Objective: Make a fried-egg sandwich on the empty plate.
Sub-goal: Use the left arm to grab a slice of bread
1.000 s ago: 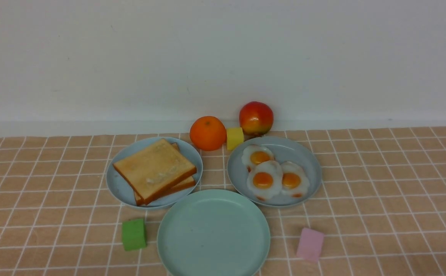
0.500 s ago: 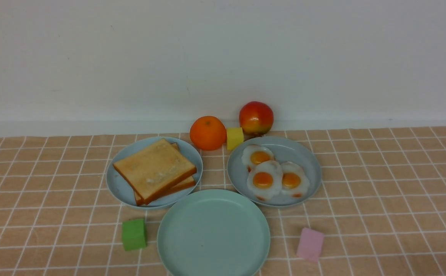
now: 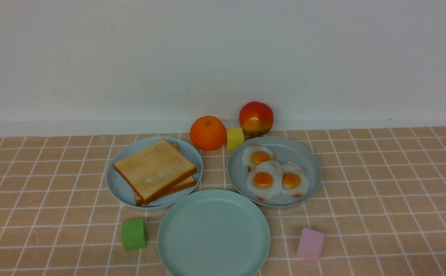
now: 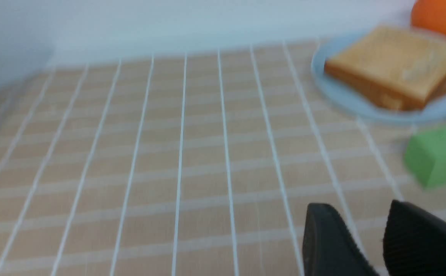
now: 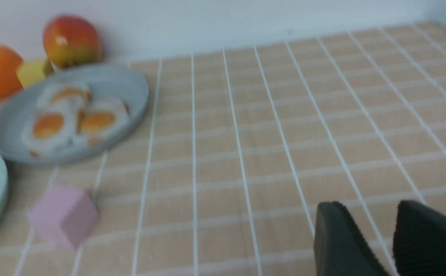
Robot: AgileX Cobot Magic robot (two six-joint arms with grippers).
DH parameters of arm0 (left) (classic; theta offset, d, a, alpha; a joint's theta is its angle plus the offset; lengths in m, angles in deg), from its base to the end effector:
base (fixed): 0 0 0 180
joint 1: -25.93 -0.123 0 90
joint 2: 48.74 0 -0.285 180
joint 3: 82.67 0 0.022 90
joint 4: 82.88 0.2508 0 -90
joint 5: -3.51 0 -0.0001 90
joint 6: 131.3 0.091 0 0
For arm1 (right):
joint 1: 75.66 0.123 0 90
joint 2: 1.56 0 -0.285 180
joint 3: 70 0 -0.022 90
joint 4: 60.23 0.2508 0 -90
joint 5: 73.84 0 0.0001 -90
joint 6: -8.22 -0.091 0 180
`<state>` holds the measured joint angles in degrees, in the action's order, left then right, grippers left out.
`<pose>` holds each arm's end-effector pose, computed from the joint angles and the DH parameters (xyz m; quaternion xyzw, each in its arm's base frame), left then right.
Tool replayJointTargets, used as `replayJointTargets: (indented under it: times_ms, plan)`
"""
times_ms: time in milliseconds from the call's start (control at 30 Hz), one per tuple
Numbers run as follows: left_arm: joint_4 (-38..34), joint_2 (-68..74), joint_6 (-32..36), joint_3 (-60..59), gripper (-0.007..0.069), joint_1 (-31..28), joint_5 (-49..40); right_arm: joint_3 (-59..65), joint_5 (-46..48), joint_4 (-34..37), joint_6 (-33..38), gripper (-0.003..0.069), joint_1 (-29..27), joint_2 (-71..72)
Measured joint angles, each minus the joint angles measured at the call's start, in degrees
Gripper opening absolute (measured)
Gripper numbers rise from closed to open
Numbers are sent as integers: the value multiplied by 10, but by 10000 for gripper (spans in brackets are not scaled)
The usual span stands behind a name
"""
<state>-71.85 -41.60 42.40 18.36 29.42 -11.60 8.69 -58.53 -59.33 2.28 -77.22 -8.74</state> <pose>0.0553 0.0012 0.1800 0.0369 0.7704 0.0241 0.6360 0.0550 -0.0011 0.1809 0.0551 0.7706 0.0307 0.6341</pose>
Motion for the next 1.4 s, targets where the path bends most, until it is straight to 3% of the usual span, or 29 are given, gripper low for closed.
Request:
replayJointTargets:
  times_ms: [267,533,600,667,767,833,967,1133,1267,1400]
  plan:
    - [2,0,0,0,238,0,179,0,-219,2,0,241,0,0]
    - [-7,0,-17,0,238,0,219,0,-319,4,-21,241,0,0]
    - [-28,0,-63,0,238,0,252,0,-356,11,-44,241,0,0]
    - [-73,0,-174,0,238,0,353,-1,-434,28,-99,241,0,0]
    - [-116,0,-280,2,238,0,474,-27,-451,43,-170,241,0,-6]
    - [-143,0,-321,24,238,0,489,-75,-443,47,-209,241,0,-28]
    - [-189,36,-344,140,238,0,448,-211,-387,41,-250,241,0,-107]
    - [-200,145,-348,313,238,0,296,-406,-239,8,-256,241,0,-234]
    - [-200,283,-350,451,238,0,70,-565,-23,-29,-256,241,0,-373]
    - [-186,395,-338,493,238,0,-64,-607,101,-48,-255,241,0,-456]
